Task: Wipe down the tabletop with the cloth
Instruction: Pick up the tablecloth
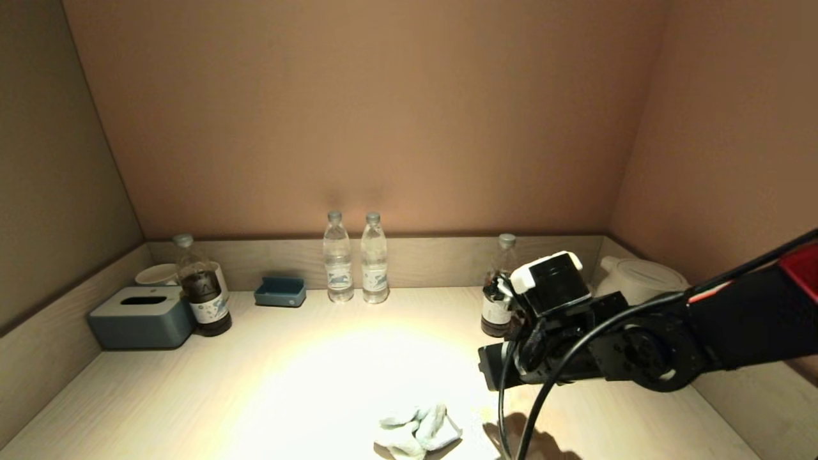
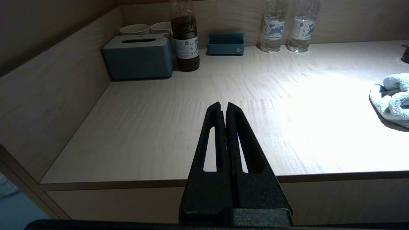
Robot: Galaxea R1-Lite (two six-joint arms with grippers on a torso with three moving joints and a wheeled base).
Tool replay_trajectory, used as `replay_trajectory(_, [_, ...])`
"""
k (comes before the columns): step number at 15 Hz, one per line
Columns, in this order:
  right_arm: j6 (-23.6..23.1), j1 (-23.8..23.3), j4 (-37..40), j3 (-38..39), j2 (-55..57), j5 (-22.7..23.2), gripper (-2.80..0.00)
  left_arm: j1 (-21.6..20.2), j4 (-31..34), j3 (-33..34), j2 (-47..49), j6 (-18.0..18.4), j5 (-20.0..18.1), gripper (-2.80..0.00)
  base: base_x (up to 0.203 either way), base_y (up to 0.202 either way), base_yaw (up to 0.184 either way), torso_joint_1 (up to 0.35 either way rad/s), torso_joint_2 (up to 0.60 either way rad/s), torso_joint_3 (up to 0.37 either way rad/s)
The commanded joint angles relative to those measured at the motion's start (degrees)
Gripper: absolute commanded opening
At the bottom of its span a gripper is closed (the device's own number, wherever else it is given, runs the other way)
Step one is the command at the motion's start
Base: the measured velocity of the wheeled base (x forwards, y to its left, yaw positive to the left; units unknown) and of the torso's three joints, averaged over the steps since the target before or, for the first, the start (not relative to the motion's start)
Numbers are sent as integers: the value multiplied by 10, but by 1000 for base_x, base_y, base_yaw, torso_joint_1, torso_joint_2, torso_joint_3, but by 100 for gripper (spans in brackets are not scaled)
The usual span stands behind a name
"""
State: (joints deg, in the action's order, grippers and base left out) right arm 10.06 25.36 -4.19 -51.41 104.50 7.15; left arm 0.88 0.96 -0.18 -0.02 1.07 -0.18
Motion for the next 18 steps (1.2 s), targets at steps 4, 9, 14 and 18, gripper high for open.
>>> replay_trajectory(4, [9, 44, 0, -32, 35, -14, 0, 0, 0, 0, 0, 0, 0, -280, 0, 0, 0, 0, 0, 0])
replay_trajectory(9, [8, 105, 19, -92, 86, -44, 0, 0, 0, 0, 0, 0, 1, -280, 0, 0, 0, 0, 0, 0])
replay_trajectory(14, [10, 120, 28, -126, 137, -52, 0, 0, 0, 0, 0, 0, 0, -280, 0, 0, 0, 0, 0, 0])
replay_trajectory(18, [12, 119, 27, -127, 154, -52, 0, 0, 0, 0, 0, 1, 1, -280, 0, 0, 0, 0, 0, 0])
